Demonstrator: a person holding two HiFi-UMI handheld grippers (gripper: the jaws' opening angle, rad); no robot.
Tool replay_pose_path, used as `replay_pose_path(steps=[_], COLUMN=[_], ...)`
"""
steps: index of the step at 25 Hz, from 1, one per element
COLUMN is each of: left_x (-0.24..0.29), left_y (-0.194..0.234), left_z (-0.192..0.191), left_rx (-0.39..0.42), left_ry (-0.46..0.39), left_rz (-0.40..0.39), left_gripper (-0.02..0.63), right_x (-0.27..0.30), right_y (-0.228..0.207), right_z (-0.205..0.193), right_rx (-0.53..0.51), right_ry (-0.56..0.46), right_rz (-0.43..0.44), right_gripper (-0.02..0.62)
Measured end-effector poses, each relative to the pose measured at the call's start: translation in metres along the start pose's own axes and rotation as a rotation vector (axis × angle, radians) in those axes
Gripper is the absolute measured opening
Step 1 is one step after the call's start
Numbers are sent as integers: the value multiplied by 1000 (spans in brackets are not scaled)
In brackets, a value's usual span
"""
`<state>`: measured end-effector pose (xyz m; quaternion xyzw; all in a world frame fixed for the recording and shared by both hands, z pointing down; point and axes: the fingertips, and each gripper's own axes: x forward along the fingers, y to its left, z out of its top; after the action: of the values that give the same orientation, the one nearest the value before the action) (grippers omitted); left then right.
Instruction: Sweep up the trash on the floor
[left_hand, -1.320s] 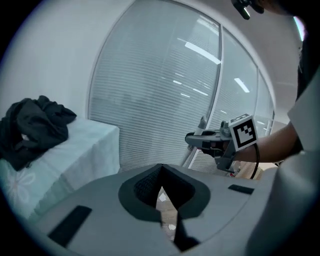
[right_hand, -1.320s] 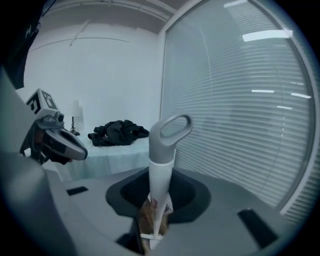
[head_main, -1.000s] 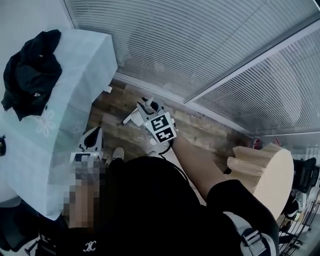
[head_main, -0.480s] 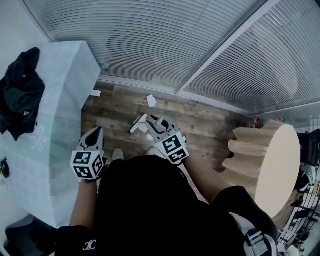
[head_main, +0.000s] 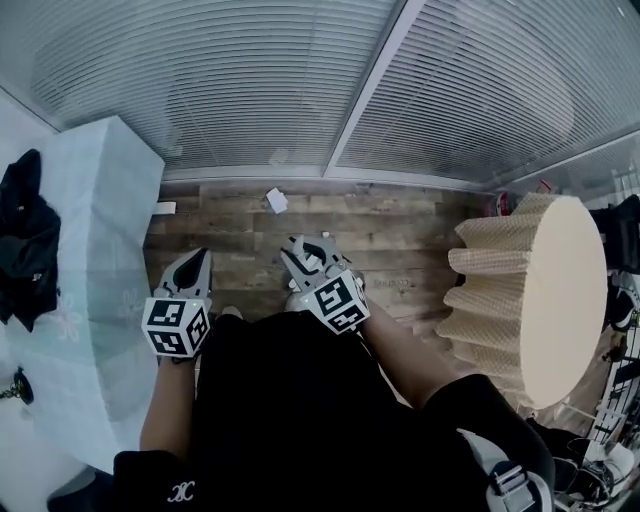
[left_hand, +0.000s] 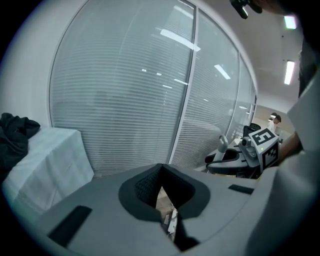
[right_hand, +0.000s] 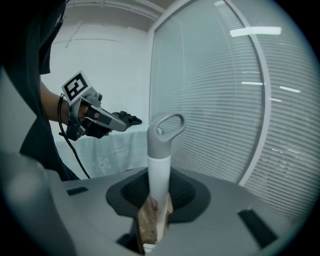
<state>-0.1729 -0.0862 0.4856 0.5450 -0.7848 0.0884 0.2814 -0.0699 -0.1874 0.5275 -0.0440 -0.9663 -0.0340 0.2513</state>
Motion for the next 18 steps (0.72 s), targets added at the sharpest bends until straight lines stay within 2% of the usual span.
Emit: replay_pose_path(steps=[4,8,13,18], left_x=[16,30,60,88], left_y=[-18,-27,-1,42], left_z=[3,2,10,39], left_rx=[-1,32,29,44], left_ry=[8,35,48,37], left_rz=[-22,-74,-125,-196], left_gripper=[-5,-5,-5,-5], right_x=[-6,-1,26,61], right_y=[-17,-35,-65,-98], right_z=[-3,6,38,95], right_rx=[18,53,89,117], right_ry=[-9,-17,-41,-68], right_rz=[-9,-42,-97,-173], right_gripper=[100,100,100,100])
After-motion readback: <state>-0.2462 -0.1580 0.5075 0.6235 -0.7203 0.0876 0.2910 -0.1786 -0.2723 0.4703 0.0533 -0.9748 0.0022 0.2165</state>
